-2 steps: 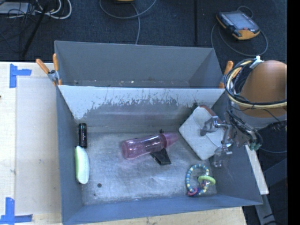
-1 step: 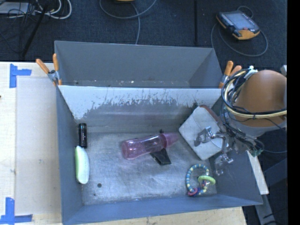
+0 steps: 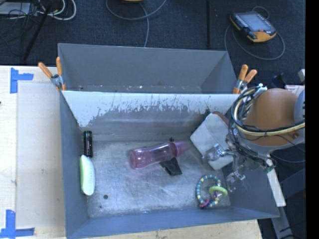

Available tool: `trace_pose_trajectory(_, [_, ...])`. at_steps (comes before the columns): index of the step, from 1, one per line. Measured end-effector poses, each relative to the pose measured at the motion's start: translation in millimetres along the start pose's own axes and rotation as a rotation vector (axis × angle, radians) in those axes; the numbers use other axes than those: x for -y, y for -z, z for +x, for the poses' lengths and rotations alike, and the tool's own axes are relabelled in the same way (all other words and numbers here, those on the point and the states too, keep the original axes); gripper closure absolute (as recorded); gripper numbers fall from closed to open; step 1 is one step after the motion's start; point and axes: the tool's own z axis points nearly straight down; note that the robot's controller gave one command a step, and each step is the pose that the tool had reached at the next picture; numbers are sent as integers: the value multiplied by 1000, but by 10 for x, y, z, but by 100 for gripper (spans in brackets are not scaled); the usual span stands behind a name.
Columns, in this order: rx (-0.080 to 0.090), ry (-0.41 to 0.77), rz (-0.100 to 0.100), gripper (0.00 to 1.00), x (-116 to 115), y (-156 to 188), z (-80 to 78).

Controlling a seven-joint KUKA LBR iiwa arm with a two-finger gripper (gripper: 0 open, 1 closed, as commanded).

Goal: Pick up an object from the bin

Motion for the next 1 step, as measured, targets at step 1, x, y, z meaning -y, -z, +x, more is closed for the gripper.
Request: trace_pose_trajectory(1, [-10,103,-10,0,-101,-251,288])
